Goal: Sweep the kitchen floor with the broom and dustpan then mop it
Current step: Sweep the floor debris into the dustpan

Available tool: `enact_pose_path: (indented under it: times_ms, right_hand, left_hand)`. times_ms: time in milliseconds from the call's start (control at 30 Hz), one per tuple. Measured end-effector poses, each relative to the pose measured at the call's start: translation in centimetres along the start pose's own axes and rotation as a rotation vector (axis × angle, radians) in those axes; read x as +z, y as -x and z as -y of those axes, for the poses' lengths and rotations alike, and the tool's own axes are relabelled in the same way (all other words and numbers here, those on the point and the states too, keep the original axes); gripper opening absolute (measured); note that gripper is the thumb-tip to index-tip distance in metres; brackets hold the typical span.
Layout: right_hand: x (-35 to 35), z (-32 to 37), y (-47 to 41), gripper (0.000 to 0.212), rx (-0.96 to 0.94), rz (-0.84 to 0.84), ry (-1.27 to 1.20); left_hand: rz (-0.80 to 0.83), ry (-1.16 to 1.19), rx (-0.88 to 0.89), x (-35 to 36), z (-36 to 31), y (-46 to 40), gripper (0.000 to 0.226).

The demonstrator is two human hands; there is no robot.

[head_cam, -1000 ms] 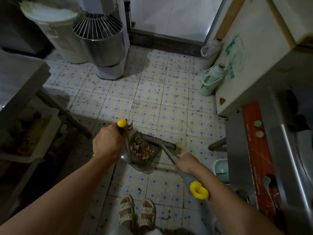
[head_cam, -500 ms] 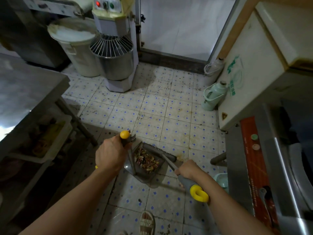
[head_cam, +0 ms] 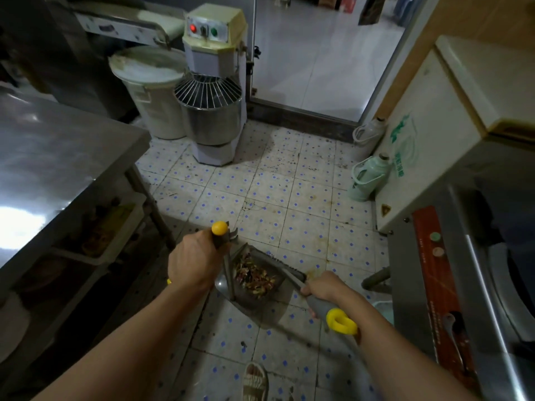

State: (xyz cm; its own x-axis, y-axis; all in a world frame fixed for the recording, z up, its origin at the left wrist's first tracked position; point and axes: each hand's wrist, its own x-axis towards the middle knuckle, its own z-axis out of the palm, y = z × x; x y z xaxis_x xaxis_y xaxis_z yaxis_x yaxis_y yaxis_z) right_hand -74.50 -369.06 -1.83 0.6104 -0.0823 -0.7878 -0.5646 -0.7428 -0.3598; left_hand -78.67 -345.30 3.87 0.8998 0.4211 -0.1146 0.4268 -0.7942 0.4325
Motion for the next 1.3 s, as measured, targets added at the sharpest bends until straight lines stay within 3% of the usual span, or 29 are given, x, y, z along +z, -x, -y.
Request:
enact_pose_path:
  times_ms: [133,367,633,733,833,900,967,1067,1300]
  right_hand:
    - [1.6,0.0,2.3,0.047,0.001,0.000,0.008]
    - [5.3,0.0,7.1,0.030,-0.024,0.011,0.129]
    - [9.6,-0.3,10.0,0.024,-0.015,0.133,0.083]
    - [10.8,0.1,11.2,0.015,-0.062,0.181,0.198]
    - [11.9,0.7,12.2,0.019,-0.122,0.229,0.238]
    - [12.8,1.0,12.7,0.002,-0.133,0.269,0.239]
    - [14.0,1.2,12.6,0.027,-0.165,0.303,0.267]
    - [15.6,1.8,12.8,0.041,-0.215,0.351,0.409]
    - [20.5,3.3,14.5,0.038,-0.414,0.433,0.953]
  left_hand:
    - [-0.010,-0.001,-0.011,-1.6,2.1,2.5,0.032]
    - [-0.032,-0.011,-0.038,-4.1,6.3,7.7,0.031]
    - [-0.021,-0.004,-0.144,-5.7,10.5,13.9,0.022]
    - [-0.034,0.009,-0.191,-6.0,11.8,16.0,0.017]
    - [-0.034,0.032,-0.255,-6.2,12.6,17.8,0.019]
    - [-0.036,0.033,-0.300,-6.4,12.9,18.8,0.017]
    - [-0.044,0.048,-0.366,-6.5,13.4,20.1,0.012]
    - [-0.088,0.024,-0.445,-6.7,14.1,21.9,0.010]
    - [-0.178,0.057,-0.667,-7.1,16.3,27.1,0.023]
